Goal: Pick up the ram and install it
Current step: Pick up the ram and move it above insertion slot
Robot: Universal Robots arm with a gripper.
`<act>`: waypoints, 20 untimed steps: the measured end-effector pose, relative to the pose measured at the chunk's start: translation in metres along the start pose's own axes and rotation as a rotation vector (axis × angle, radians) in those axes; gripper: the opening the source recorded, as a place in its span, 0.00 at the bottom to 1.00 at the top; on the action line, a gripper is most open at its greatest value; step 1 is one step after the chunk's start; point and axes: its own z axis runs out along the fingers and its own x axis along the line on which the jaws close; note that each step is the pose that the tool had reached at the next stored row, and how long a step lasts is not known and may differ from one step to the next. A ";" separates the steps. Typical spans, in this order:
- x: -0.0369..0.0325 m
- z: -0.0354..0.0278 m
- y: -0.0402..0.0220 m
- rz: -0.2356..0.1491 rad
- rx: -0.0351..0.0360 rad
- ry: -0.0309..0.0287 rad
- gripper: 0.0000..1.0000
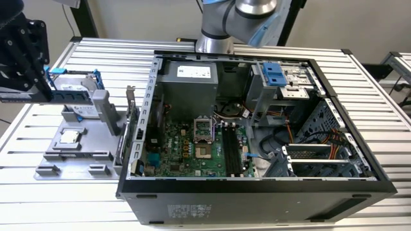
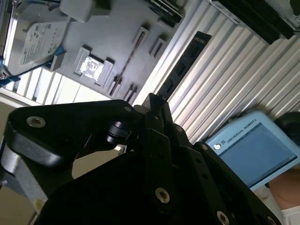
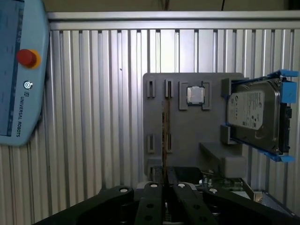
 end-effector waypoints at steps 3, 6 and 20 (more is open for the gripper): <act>-0.0009 0.0000 -0.0038 0.000 -0.0001 0.0001 0.00; -0.0017 0.0000 -0.0074 -0.001 -0.0001 0.0000 0.00; -0.0030 0.0001 -0.0205 -0.002 -0.0002 0.0000 0.00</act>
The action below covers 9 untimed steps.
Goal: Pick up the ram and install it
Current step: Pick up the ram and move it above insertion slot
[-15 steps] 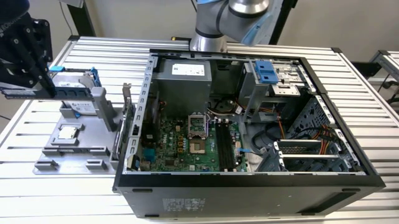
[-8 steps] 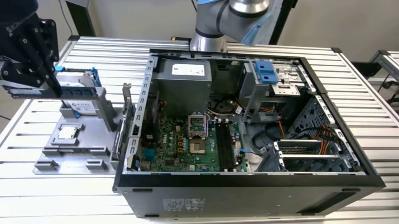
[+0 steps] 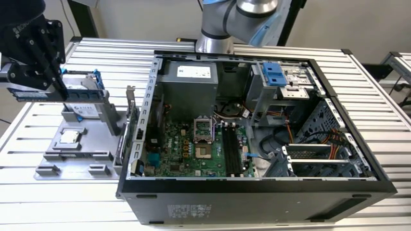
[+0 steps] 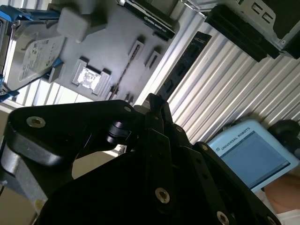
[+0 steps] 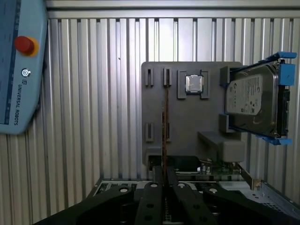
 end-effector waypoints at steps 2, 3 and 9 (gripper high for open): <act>0.0000 0.0000 -0.0001 0.000 0.0000 0.0000 0.00; 0.0000 0.0000 -0.0004 0.000 0.0000 0.0000 0.00; -0.0002 0.0000 -0.0081 0.000 0.0000 0.0000 0.00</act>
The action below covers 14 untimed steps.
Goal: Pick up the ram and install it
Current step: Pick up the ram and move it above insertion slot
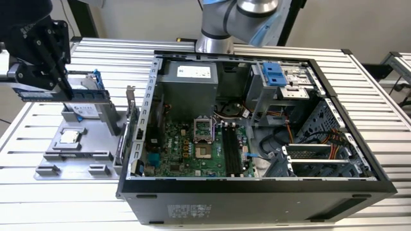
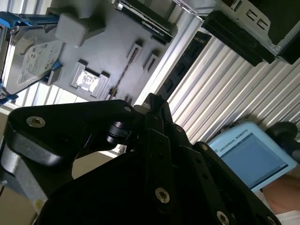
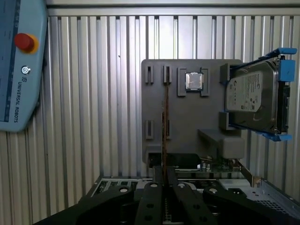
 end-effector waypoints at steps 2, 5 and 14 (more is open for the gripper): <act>-0.0001 0.0000 -0.0033 0.000 -0.0001 0.0001 0.00; -0.0002 0.0001 -0.0081 0.000 0.0001 -0.0001 0.00; -0.0004 0.0002 -0.0199 -0.001 0.0000 0.0000 0.00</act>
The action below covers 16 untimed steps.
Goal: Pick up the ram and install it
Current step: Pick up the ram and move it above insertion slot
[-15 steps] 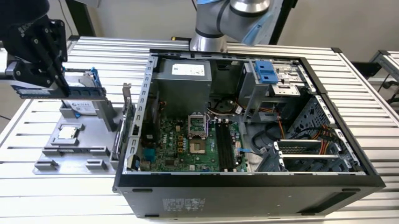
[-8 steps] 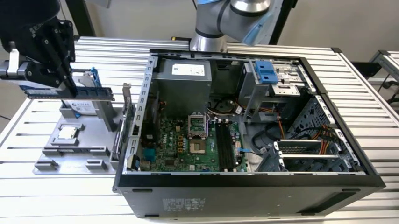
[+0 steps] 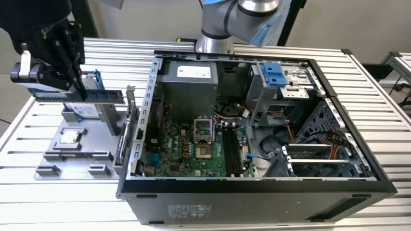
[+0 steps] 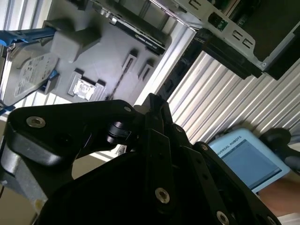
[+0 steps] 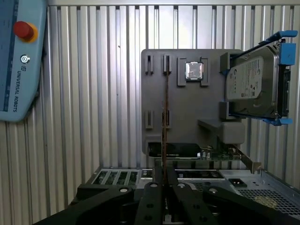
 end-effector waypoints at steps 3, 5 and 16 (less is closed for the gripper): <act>-0.0001 0.0000 -0.0039 0.000 -0.0001 0.0001 0.00; -0.0001 0.0000 -0.0064 0.000 0.0000 0.0000 0.00; -0.0004 0.0001 -0.0213 -0.001 0.0000 0.0000 0.00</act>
